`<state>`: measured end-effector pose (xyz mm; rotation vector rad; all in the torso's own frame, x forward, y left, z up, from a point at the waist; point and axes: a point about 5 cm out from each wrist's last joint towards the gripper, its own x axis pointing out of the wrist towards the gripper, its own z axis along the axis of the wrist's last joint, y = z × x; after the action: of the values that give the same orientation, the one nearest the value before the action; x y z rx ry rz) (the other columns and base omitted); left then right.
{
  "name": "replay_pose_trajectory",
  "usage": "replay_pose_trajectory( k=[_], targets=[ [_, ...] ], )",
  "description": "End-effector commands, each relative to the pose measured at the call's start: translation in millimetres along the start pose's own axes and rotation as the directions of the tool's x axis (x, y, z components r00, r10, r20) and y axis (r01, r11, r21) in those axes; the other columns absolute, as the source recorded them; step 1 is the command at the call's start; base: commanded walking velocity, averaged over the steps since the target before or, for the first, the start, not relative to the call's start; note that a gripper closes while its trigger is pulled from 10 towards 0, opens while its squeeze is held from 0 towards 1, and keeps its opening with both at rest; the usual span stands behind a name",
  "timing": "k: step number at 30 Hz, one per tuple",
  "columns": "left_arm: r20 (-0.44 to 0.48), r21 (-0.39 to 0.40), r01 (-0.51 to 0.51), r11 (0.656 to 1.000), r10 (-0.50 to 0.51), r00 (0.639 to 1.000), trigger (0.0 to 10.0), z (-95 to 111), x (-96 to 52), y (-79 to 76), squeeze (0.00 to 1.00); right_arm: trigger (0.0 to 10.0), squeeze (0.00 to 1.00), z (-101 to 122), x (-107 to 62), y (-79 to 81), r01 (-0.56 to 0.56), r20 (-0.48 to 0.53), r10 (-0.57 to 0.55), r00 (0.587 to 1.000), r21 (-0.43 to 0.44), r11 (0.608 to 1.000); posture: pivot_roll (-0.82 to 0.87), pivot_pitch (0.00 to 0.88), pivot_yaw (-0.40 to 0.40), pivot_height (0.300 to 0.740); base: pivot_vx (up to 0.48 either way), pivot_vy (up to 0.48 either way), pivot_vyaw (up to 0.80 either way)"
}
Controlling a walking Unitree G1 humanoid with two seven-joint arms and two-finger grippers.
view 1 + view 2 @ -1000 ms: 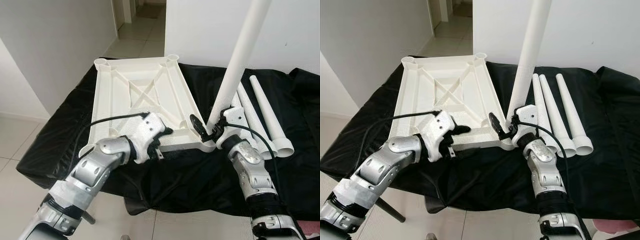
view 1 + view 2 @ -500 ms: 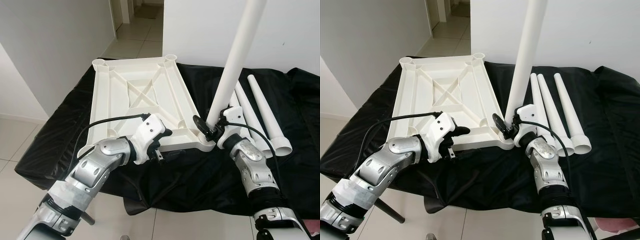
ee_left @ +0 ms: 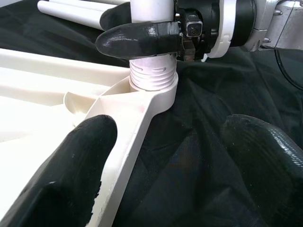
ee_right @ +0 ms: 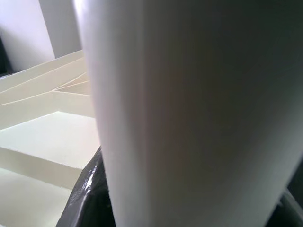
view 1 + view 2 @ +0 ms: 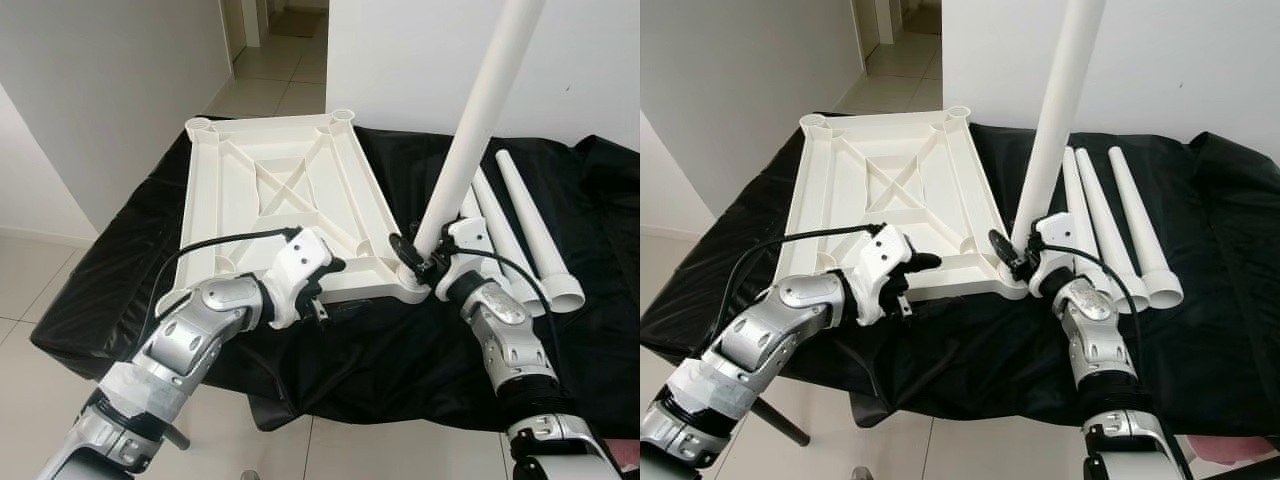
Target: Building children table
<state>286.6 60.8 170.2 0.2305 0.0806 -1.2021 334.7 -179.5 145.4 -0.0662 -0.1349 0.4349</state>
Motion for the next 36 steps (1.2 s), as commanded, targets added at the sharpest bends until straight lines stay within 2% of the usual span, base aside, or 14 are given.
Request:
replay_pose_trajectory(
  k=[1, 8, 11, 15, 18, 19, 20, 21, 22, 23, 25, 28, 30, 36],
  targets=[
    [-0.011, 0.001, 0.026, 1.0, -0.026, 1.0, 10.0, -0.8, -1.7, -1.8, 0.0, 10.0, 0.0, -6.3, -2.3, 0.6, 0.026, -0.034, -0.026, 0.999, 0.01, 1.0, -0.04, 0.032, 0.029, 0.74, 0.0, 0.0, 0.0],
    [-0.004, -0.003, 0.013, 1.0, -0.013, 1.0, 10.0, -0.2, -1.1, -0.8, 0.0, 10.0, 0.0, -7.8, -2.3, 2.1, 0.1, -0.061, -0.101, 0.993, -0.015, 0.995, -0.04, 0.03, 0.023, 0.74, 0.0, 0.0, 0.0],
    [0.0, -0.01, 0.0, 1.0, 0.0, 1.0, 10.0, -0.1, -0.8, 0.8, 0.0, 10.0, 0.0, -6.9, -1.3, 4.5, 0.201, -0.081, -0.198, 0.977, 0.025, 0.979, -0.04, 0.026, 0.017, 0.74, 0.0, 0.0, 0.0],
    [0.0, -0.01, -0.003, 1.0, 0.003, 1.0, 10.0, -0.6, -0.5, 0.8, 0.0, 10.0, 0.0, -7.8, -1.7, 5.7, 0.265, -0.095, -0.259, 0.961, 0.057, 0.962, -0.04, 0.024, 0.014, 0.74, 0.0, 0.0, 0.0],
    [0.001, -0.012, -0.007, 1.0, 0.007, 1.0, 10.0, -0.8, -0.7, 1.1, 0.0, 10.0, 0.0, -12.3, -4.5, 10.9, 0.369, -0.12, -0.357, 0.926, 0.095, 0.925, -0.04, 0.017, 0.007, 0.74, 0.0, 0.0, 0.0],
    [0.003, -0.015, -0.012, 1.0, 0.012, 1.0, 10.0, -0.8, -0.9, 2.0, 0.0, 10.0, 0.0, -15.5, -7.2, 17.2, 0.479, -0.144, -0.461, 0.876, 0.133, 0.868, -0.04, 0.015, 0.007, 0.74, 0.0, 0.0, 0.0],
    [0.005, -0.024, -0.019, 1.0, 0.019, 1.0, 10.0, -1.3, -1.1, 2.6, 0.0, 10.0, 0.0, -14.8, -8.2, 20.9, 0.525, -0.14, -0.509, 0.85, 0.127, 0.842, -0.04, 0.014, 0.006, 0.74, 0.0, 0.0, 0.0],
    [0.005, -0.024, -0.019, 1.0, 0.019, 1.0, 10.0, -1.3, -1.1, 2.6, 0.0, 10.0, 0.0, -14.8, -8.2, 20.9, 0.525, -0.14, -0.509, 0.85, 0.127, 0.842, -0.04, 0.014, 0.006, 0.74, 0.0, 0.0, 0.0],
    [0.006, -0.032, -0.024, 0.999, 0.025, 1.0, 10.0, -1.8, -1.3, 2.9, 0.0, 10.0, 0.0, -13.6, -10.0, 23.9, 0.574, -0.133, -0.56, 0.818, 0.117, 0.81, -0.04, 0.013, 0.007, 0.74, 0.0, 0.0, 0.0],
    [0.006, -0.032, -0.024, 0.999, 0.025, 1.0, 10.0, -1.8, -1.3, 2.9, 0.0, 10.0, 0.0, -13.6, -10.0, 23.9, 0.574, -0.133, -0.56, 0.818, 0.117, 0.81, -0.04, 0.013, 0.007, 0.74, 0.0, 0.0, 0.0],
    [0.007, -0.038, -0.028, 0.999, 0.028, 1.0, 10.0, -2.7, -1.3, 2.5, 0.0, 10.0, 0.0, -11.4, -14.8, 29.8, 0.66, -0.121, -0.65, 0.75, 0.1, 0.744, -0.04, 0.007, 0.002, 0.74, 0.0, 0.0, 0.0],
    [0.008, -0.039, -0.028, 0.999, 0.028, 1.0, 10.0, -2.5, -1.3, 2.1, 0.0, 10.0, 0.0, -11.4, -15.7, 41.3, 0.689, -0.136, -0.676, 0.724, 0.109, 0.717, -0.04, 0.005, 0.002, 0.74, 0.0, 0.0, 0.0],
    [0.009, -0.04, -0.03, 0.999, 0.03, 1.0, 10.0, -2.3, -1.3, 2.5, 0.0, 10.0, 0.0, -11.5, -13.8, 46.6, 0.677, -0.144, -0.662, 0.735, 0.111, 0.727, -0.04, 0.003, 0.003, 0.74, 0.0, 0.0, 0.0],
    [0.011, -0.041, -0.031, 0.999, 0.032, 0.999, 10.0, -2.4, -1.5, 2.0, 0.0, 10.0, 0.0, -8.3, -16.1, 44.2, 0.686, -0.129, -0.674, 0.727, 0.1, 0.72, -0.04, 0.0, -0.004, 0.74, 0.0, 0.0, 0.0]
  ],
)
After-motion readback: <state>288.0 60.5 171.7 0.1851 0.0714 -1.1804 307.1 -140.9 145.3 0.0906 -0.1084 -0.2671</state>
